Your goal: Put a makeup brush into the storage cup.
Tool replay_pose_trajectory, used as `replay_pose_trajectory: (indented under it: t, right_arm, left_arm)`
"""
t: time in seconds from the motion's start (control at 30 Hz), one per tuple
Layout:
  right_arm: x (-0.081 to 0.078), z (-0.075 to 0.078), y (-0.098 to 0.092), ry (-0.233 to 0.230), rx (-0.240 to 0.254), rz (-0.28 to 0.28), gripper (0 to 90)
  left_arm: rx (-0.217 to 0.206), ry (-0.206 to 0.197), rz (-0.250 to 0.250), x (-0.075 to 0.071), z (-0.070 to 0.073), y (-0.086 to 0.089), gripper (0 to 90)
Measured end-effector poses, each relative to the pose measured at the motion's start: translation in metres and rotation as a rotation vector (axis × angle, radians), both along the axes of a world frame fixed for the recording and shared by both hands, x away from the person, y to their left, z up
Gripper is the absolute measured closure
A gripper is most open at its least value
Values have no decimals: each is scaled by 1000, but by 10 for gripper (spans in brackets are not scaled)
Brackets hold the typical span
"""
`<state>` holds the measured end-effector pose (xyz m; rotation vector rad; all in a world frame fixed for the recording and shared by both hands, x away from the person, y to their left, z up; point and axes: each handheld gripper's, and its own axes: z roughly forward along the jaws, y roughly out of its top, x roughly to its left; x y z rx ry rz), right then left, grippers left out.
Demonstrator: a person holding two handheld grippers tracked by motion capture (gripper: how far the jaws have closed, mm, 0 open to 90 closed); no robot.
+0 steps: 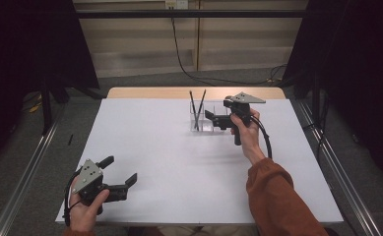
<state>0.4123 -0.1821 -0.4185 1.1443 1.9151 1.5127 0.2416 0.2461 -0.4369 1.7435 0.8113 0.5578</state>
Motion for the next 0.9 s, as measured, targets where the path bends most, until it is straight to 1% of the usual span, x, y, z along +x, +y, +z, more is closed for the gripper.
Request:
replay_pose_trajectory:
  t: [0.27, 0.4, 0.5, 0.53, 0.73, 0.77, 0.83, 0.9]
  right_arm:
    - [-15, 2, -12, -17, -3, 1, 47]
    - [-23, 3, -20, -23, -5, -24, 21]
    - [-29, 3, -26, -21, 9, -33, 0]
    - [-31, 3, -27, -28, 8, -40, 0]
    - [-44, 5, -36, -30, -15, -49, 0]
    - [-46, 6, -38, -33, -6, -53, 2]
    - [-52, 7, -43, -51, -5, -65, 4]
    - [-56, 6, -47, -43, 3, -63, 5]
  left_arm:
    - [-5, 0, 4, 0, 1, 1, 24]
    - [-12, -6, 10, 1, 1, 1, 24]
    - [-19, -8, 9, 2, 1, 1, 24]
    - [-20, -8, 9, 2, 1, 1, 24]
    - [-40, -5, 18, 3, 0, 0, 24]
    - [-38, -4, 17, 3, 0, 0, 24]
    - [-41, -3, 23, 4, 0, 0, 24]
    - [-44, -4, 26, 4, 0, 1, 24]
